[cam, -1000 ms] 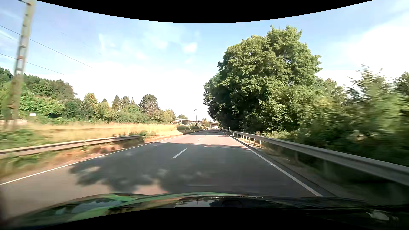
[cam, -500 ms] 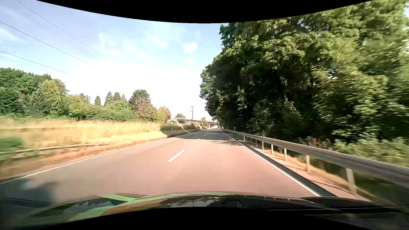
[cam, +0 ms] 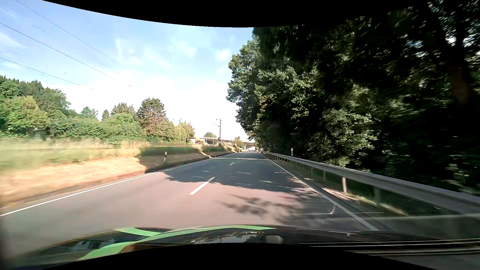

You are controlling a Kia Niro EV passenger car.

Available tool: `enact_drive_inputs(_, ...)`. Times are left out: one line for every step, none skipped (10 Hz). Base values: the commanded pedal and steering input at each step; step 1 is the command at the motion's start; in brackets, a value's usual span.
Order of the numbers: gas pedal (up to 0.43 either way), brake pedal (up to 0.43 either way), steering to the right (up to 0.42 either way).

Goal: Follow the waypoints while adhering to traffic rules and regulations

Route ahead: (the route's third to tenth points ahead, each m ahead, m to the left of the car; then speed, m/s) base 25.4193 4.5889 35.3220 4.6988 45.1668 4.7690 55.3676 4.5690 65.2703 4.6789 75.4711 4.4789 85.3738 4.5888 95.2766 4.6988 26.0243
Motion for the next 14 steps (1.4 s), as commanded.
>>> enact_drive_inputs(0.287, 0.0, 0.0)
enact_drive_inputs(0.287, 0.0, 0.0)
enact_drive_inputs(0.287, 0.0, 0.0)
enact_drive_inputs(0.287, 0.0, 0.0)
enact_drive_inputs(0.287, 0.0, 0.0)
enact_drive_inputs(0.287, 0.0, 0.0)
enact_drive_inputs(0.28, 0.0, 0.0)
enact_drive_inputs(0.248, 0.0, 0.0)
enact_drive_inputs(0.197, 0.0, 0.0)
enact_drive_inputs(0.169, 0.0, 0.0)
enact_drive_inputs(0.138, 0.0, -0.001)
enact_drive_inputs(0.087, 0.0, -0.001)
enact_drive_inputs(0.0, 0.0, 0.0)
enact_drive_inputs(0.0, 0.0, -0.001)
